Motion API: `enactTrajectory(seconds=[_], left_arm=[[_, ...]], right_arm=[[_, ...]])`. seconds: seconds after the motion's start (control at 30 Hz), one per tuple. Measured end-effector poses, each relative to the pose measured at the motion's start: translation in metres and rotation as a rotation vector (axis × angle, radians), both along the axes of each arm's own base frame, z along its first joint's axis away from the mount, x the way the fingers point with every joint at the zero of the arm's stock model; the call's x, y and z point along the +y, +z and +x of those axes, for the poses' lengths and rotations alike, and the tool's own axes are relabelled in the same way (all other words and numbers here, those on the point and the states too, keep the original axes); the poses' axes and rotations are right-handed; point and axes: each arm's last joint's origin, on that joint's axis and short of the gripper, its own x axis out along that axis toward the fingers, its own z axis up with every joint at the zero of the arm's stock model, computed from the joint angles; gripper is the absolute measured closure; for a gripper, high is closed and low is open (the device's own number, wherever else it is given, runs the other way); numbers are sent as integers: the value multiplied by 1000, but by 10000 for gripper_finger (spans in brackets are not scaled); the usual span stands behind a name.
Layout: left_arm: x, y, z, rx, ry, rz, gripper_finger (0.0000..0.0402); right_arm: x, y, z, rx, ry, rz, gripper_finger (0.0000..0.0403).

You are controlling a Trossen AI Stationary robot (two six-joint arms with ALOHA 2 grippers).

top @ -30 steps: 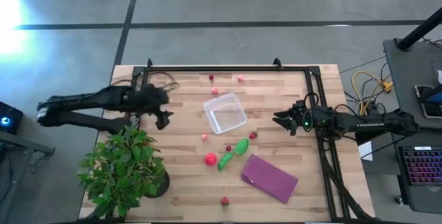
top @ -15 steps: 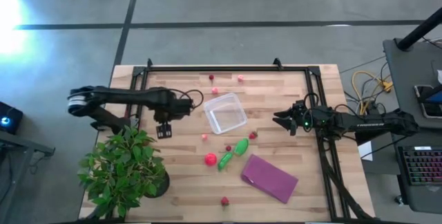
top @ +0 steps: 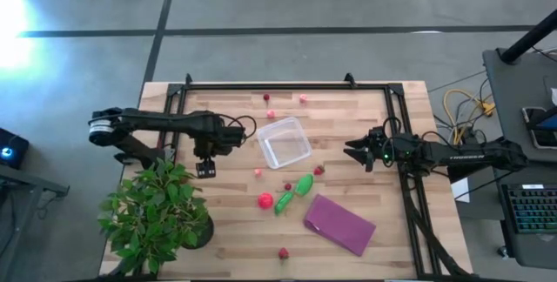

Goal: Pick and placing Produce into tupperware
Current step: Put the brown kiwi into the transparent bin

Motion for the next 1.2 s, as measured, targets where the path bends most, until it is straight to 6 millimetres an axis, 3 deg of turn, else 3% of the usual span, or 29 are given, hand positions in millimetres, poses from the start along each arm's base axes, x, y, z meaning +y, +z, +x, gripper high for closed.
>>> enactTrajectory(seconds=[0.13,0.3,0.47,0.7,1.0,1.2], left_arm=[[0,-1,2,-12,120,27,164],[3,-4,8,-23,51,67,164],[2,-5,12,-3,221,47,164],[-6,-2,15,-66,65,27,164],[-9,-2,15,-75,107,-18,164],[-10,-1,5,44,186,-10,164]], right_arm=[[0,0,0,1,1,-3,184],[0,0,0,2,1,-5,184],[0,0,0,7,7,-32,184],[0,0,0,10,9,-43,184],[0,0,0,10,9,-43,184],[0,0,0,10,9,-43,184]])
